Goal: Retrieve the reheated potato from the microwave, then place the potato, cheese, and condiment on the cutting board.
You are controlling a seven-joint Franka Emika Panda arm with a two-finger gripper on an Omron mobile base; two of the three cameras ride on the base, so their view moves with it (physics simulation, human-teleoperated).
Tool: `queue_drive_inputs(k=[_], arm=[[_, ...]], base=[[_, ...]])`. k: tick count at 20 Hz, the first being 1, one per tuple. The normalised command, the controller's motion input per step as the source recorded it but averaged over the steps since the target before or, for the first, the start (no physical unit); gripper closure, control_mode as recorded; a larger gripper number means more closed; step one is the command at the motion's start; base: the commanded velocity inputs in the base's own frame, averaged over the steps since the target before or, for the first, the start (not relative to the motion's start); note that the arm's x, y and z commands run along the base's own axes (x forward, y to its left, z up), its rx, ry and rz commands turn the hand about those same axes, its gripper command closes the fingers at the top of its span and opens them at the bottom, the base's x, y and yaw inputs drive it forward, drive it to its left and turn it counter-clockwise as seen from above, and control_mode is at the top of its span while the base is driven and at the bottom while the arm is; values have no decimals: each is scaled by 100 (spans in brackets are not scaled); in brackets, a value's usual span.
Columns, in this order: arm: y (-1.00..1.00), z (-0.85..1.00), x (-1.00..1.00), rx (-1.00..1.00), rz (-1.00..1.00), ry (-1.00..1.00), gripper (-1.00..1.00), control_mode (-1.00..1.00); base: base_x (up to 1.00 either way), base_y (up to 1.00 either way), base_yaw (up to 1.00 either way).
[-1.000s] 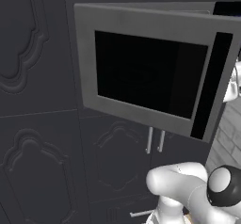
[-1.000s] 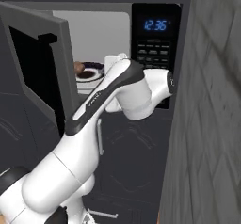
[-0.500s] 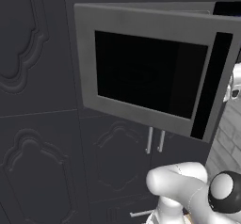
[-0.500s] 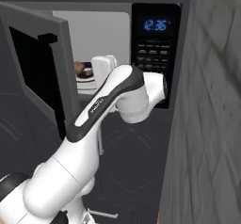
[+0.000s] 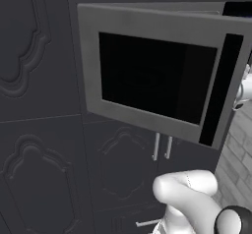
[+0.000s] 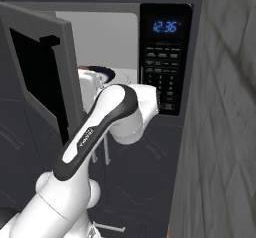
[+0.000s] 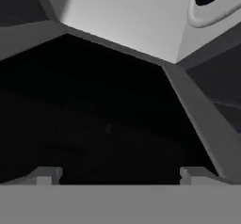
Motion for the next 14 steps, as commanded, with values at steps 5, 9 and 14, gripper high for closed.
queue_drive_inputs(k=[5, 9, 14], arm=[[60, 17, -71, 0, 13, -37, -100, -100], [63, 24, -70, 0, 11, -32, -100, -100], [84, 20, -65, 0, 10, -28, -100, -100]], base=[[0, 0, 0], [0, 0, 0], [0, 0, 0]])
